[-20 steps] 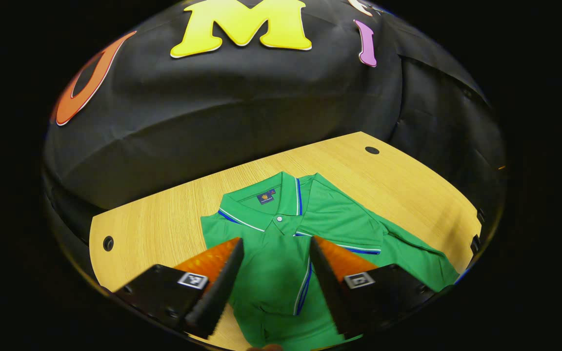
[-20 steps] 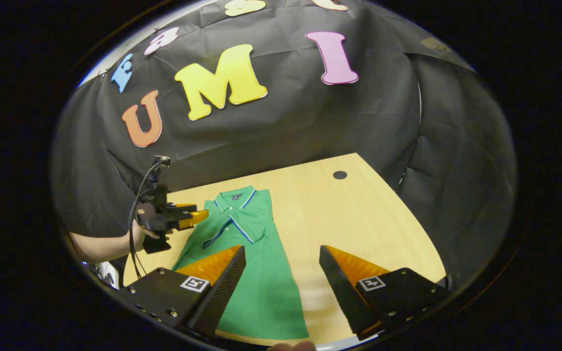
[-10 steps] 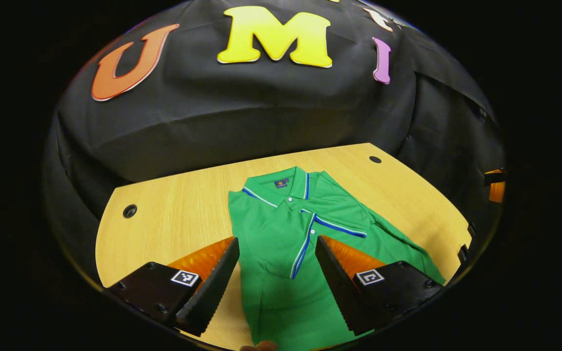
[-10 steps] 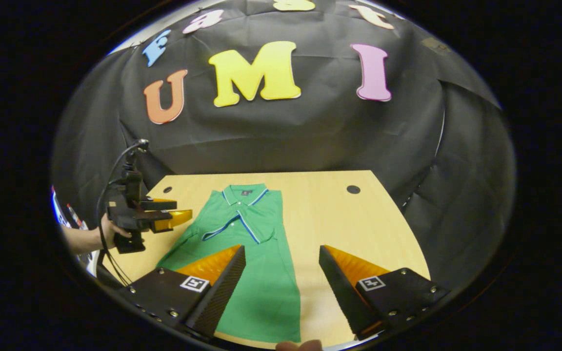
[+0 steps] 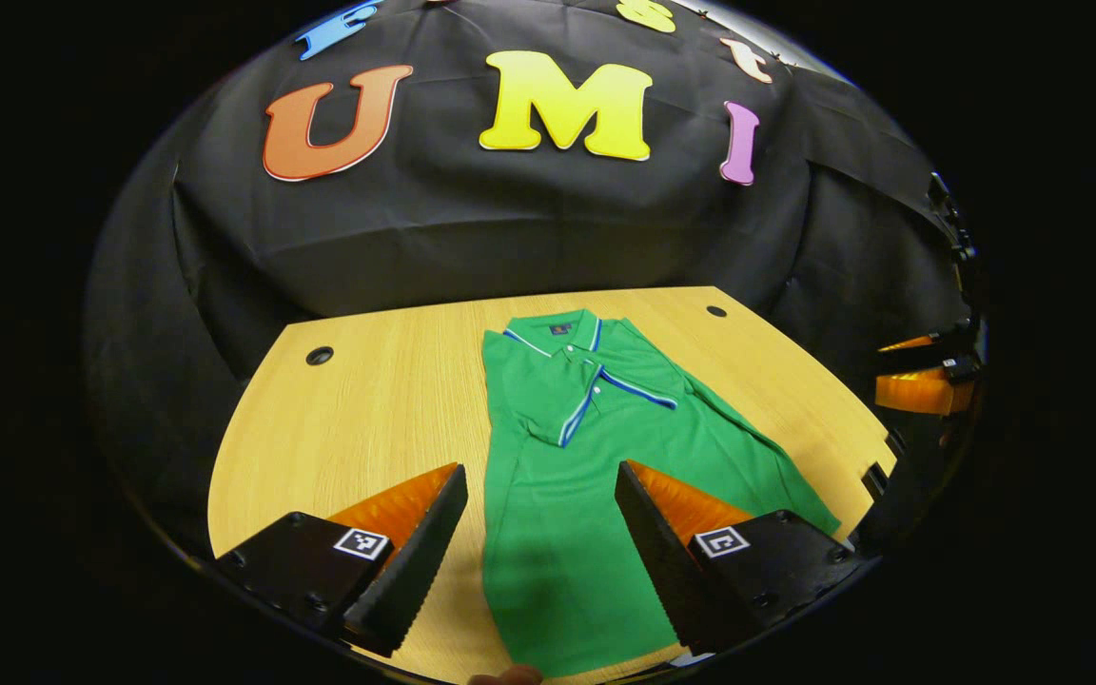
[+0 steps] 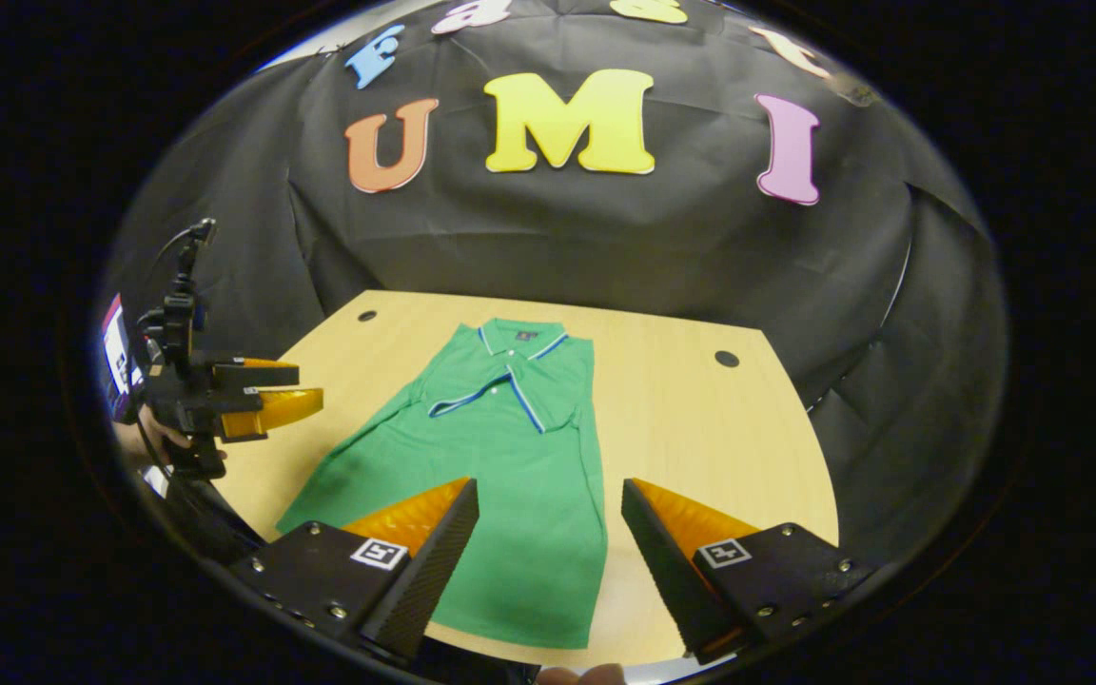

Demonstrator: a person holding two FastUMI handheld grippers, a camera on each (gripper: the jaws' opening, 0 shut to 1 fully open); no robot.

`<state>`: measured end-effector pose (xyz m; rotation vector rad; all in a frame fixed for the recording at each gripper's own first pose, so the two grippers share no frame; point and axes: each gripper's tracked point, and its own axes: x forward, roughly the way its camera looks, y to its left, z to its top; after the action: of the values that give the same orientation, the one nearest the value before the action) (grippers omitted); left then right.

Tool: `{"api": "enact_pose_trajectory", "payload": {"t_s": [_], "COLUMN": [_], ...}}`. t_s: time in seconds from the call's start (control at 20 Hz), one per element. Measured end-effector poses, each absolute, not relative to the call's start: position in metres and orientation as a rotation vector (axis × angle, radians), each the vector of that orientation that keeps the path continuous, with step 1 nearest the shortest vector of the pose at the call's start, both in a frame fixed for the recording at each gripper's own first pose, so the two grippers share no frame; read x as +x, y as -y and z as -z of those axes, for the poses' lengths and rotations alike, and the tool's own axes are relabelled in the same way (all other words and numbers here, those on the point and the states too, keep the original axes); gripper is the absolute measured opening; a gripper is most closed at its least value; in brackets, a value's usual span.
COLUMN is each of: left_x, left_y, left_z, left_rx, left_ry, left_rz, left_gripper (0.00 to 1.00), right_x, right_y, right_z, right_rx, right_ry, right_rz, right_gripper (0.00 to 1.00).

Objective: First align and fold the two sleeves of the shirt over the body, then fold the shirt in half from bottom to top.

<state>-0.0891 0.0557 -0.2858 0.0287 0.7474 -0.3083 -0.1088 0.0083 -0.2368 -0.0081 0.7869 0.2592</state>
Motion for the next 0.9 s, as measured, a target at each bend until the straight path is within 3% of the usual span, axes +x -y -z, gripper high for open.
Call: {"api": "enact_pose_trajectory", "payload": {"t_s": [0.3,0.5,0.9], "left_x": [-0.182,-0.239,-0.286], "left_y": [-0.090,-0.109,-0.101], "left_z": [0.318,0.344,0.379], "left_rx": [0.047,-0.014,-0.080], "left_ry": [-0.898,-1.021,-1.140], "left_rz": [0.323,0.280,0.292], "left_gripper": [1.00,1.00,1.00], "right_x": [-0.170,-0.212,-0.259], "right_y": [0.012,0.031,0.035], "right_z": [0.287,0.326,0.386], "right_rx": [-0.122,-0.143,-0.174], "right_ry": [-0.885,-0.986,-1.111], "right_rz": [-0.311,-0.288,-0.303], "right_gripper": [0.97,0.93,0.95]}}
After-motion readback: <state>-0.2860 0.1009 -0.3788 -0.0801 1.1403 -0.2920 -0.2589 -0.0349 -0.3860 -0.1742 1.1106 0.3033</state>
